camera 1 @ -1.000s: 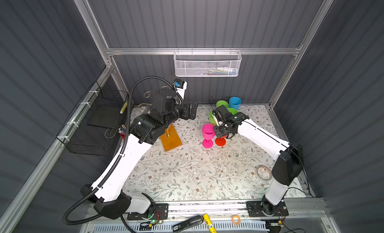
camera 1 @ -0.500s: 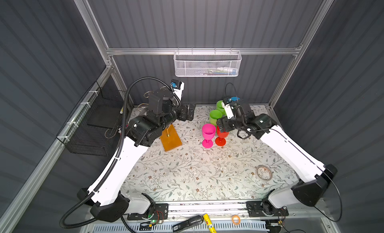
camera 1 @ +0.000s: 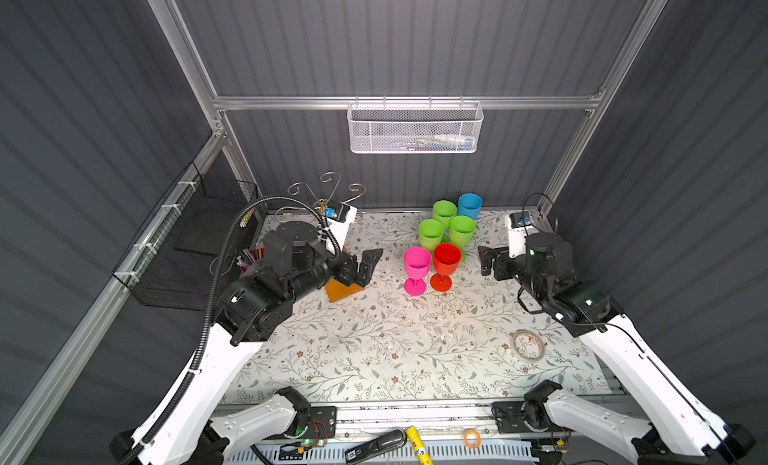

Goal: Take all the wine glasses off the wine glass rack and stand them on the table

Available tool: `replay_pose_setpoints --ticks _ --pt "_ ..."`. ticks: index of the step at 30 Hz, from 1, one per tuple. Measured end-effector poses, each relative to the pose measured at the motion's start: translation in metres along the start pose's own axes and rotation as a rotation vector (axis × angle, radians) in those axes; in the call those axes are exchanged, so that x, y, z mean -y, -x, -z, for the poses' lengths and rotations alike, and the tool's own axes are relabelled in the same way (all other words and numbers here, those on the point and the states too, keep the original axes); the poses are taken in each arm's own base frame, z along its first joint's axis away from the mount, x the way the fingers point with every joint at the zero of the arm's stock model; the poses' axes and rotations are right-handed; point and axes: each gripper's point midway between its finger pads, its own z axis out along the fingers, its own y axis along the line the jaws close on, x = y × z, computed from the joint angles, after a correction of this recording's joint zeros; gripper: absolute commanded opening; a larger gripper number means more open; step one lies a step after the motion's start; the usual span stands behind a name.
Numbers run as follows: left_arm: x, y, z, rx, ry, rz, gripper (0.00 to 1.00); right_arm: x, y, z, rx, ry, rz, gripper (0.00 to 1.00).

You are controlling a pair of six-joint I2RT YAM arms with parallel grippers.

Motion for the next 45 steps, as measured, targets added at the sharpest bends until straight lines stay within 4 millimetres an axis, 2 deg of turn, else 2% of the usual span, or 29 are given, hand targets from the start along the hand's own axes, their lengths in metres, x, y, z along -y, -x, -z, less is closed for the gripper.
replay_pose_setpoints --ticks 3,7,10,14,21,24,29,31,36,45 --pt "0.005 -0.042 -0.013 -0.084 -0.039 -0.016 1.0 0.022 -0.012 0.005 0.045 -0.057 -0.037 0.99" --pt "0.0 -0.092 -0.025 -0.171 -0.027 -0.013 1.0 0.044 -0.027 0.002 0.078 -0.123 -0.078 0.99" --pt "-0.01 -0.112 -0.029 -0.17 0.024 0.003 1.0 0.057 -0.041 -0.005 0.096 -0.165 -0.104 0.99" --pt "-0.032 -0.137 -0.032 -0.143 0.146 0.046 0.99 0.069 -0.072 -0.018 0.115 -0.219 -0.128 0.99" --pt "-0.073 -0.191 -0.023 -0.07 0.376 0.155 0.99 0.077 -0.125 -0.041 0.153 -0.269 -0.134 0.99" --pt "-0.092 -0.199 -0.01 -0.017 0.49 0.184 1.0 0.078 -0.135 -0.048 0.182 -0.279 -0.115 0.99" --pt "-0.117 -0.185 0.009 0.074 0.663 0.195 1.0 0.082 -0.15 -0.052 0.227 -0.302 -0.088 0.99" --pt "-0.128 -0.186 0.013 0.07 0.741 0.177 1.0 0.085 -0.155 -0.053 0.242 -0.315 -0.077 0.99" --pt "-0.145 -0.189 0.012 0.086 0.883 0.152 1.0 0.092 -0.164 -0.055 0.282 -0.339 -0.054 0.99" --pt "-0.175 -0.222 0.006 0.113 1.038 0.133 1.0 0.106 -0.164 -0.059 0.33 -0.35 -0.086 0.99"
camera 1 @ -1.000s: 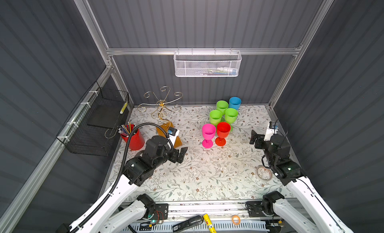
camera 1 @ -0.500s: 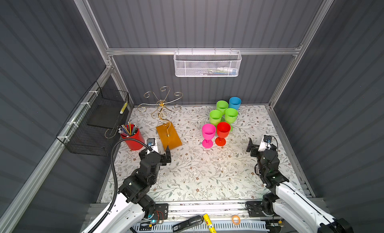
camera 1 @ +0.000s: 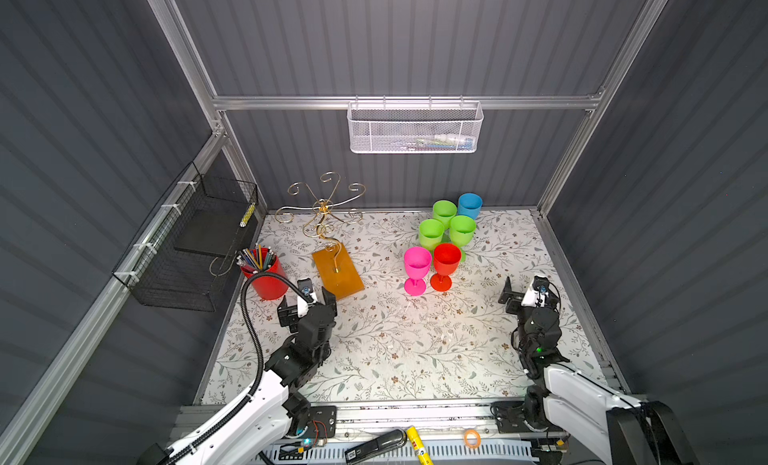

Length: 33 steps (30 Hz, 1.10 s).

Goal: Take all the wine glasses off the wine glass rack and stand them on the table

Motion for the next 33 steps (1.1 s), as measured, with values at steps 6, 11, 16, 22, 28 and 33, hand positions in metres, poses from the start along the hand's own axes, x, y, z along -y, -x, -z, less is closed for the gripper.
replay_pose_setpoints --ticks 6,11,16,22,28,33 --pt "-0.018 -0.012 -0.031 -0.041 0.058 0.059 1.0 0.003 0.005 0.0 0.031 0.004 -0.03 0.99" --pt "-0.031 -0.035 -0.056 -0.099 0.079 0.087 1.0 0.008 0.004 -0.003 0.038 0.0 -0.058 0.99" --pt "-0.034 -0.047 -0.072 -0.11 0.03 0.135 1.0 0.009 -0.004 -0.004 0.022 0.011 -0.068 0.99" --pt "0.005 -0.06 -0.084 -0.14 -0.165 0.053 1.0 0.006 -0.007 -0.007 0.027 0.031 -0.069 0.99" --pt "0.022 -0.079 -0.09 -0.176 -0.245 -0.033 1.0 0.005 -0.011 -0.009 0.026 0.036 -0.067 0.99" --pt "0.03 -0.087 -0.096 -0.184 -0.271 -0.076 1.0 0.011 -0.007 -0.01 0.043 0.019 -0.07 0.99"
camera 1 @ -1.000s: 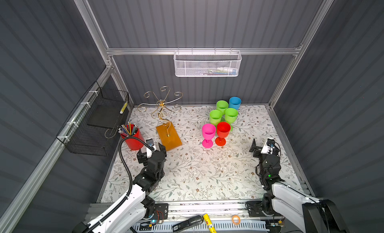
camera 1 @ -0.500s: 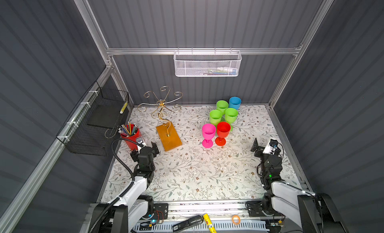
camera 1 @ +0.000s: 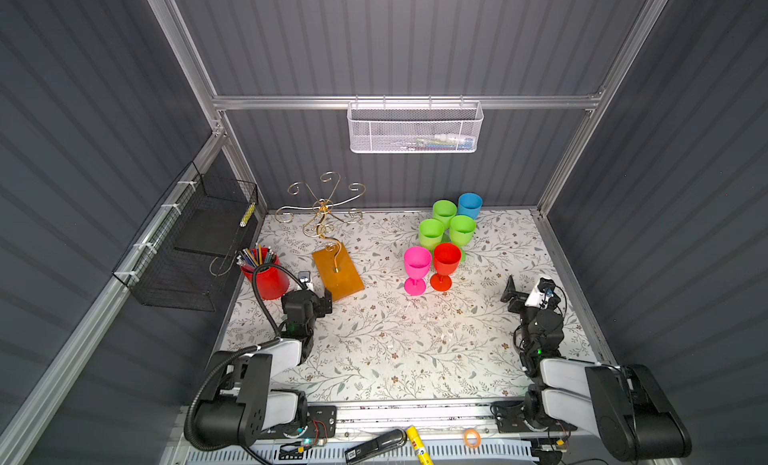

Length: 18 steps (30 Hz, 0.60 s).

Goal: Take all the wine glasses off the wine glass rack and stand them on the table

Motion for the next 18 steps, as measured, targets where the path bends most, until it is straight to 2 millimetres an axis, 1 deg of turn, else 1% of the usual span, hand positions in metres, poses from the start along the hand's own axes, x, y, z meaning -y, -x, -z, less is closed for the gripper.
replay_pose_setpoints --ticks 3,5,12,14,18 --pt "0.002 0.003 -0.006 0.006 -0.008 -0.013 1.0 0.008 -0.001 -0.002 -0.002 -0.021 -0.009 0.99" --pt "0.005 0.007 -0.012 0.016 -0.016 -0.018 1.0 0.013 -0.007 -0.005 -0.017 -0.033 -0.016 0.99" --pt "0.015 0.019 -0.035 0.053 -0.054 -0.024 1.0 0.017 -0.037 -0.019 -0.096 -0.032 -0.03 0.99" --pt "0.018 0.016 -0.041 0.062 -0.063 -0.023 1.0 0.017 -0.038 -0.022 -0.098 -0.027 -0.035 0.99" --pt "0.021 -0.002 -0.052 0.038 -0.067 -0.027 1.0 0.018 -0.031 -0.024 -0.074 -0.019 -0.055 0.99"
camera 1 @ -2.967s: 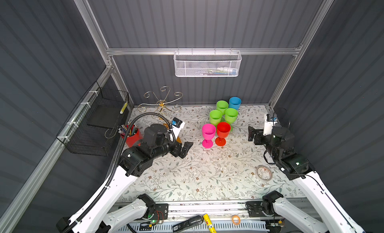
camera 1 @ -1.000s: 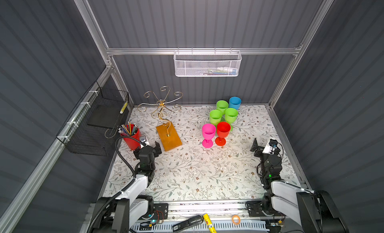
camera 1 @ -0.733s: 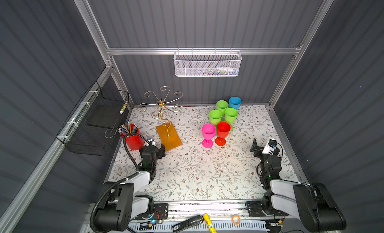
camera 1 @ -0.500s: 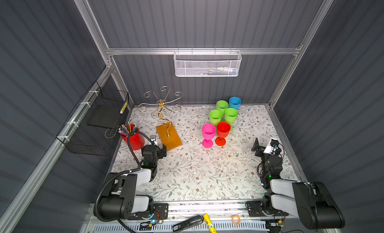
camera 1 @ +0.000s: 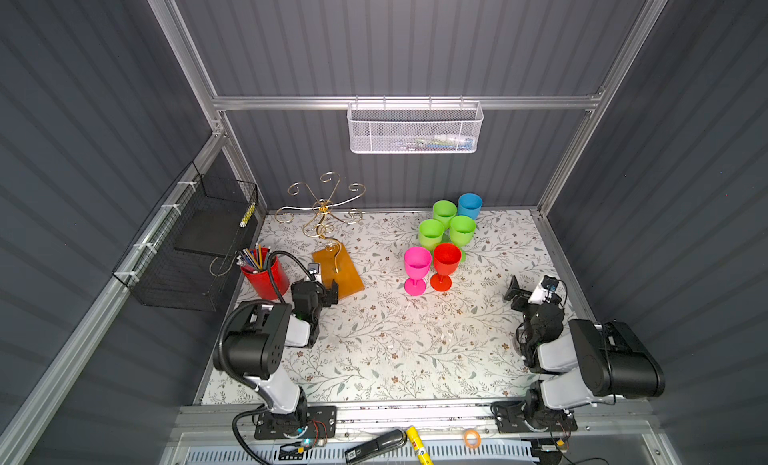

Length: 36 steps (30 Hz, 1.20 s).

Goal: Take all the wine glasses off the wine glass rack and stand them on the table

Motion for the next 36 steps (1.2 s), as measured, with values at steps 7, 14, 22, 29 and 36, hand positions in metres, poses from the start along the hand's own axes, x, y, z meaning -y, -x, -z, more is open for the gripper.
replay_pose_setpoints --ticks 7,14,22,29,36 --pt "-0.011 0.022 -0.015 0.021 0.021 0.031 1.0 -0.003 0.009 -0.012 0.003 0.03 -0.021 0.99" --pt "-0.018 0.019 -0.018 -0.002 0.034 0.052 1.0 -0.025 0.023 -0.046 -0.061 0.114 -0.001 0.99" --pt "-0.017 0.018 -0.018 -0.007 0.03 0.055 1.0 -0.029 0.002 -0.045 -0.15 0.133 0.018 0.99" --pt "-0.017 0.018 -0.018 -0.007 0.03 0.055 1.0 -0.03 0.001 -0.044 -0.154 0.141 0.023 0.99" --pt "-0.017 0.018 -0.018 -0.007 0.03 0.055 1.0 -0.03 0.001 -0.044 -0.155 0.141 0.025 0.99"
